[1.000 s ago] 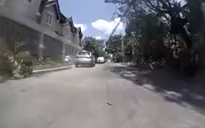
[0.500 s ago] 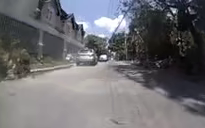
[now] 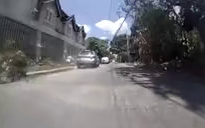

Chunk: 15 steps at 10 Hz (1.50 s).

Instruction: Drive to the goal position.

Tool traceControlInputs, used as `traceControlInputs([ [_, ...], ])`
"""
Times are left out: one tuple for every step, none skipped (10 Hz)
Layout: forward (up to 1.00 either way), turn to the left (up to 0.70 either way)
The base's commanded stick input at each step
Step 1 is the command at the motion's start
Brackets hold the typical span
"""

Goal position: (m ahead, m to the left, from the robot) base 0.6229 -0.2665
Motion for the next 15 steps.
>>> traceControlInputs([
  [0.85, 0.00],
  [0.85, 0.00],
  [0.85, 0.00],
  [0.85, -0.02],
  [0.85, -0.08],
  [0.85, -0.15],
  [0.85, -0.22],
  [0.85, -0.28],
  [0.85, -0.34],
  [0.85, -0.34],
  [0.85, -0.34],
  [0.85, -0.34],
  [0.85, -0.13],
  [0.85, 0.00],
  [0.85, 0.00],
])
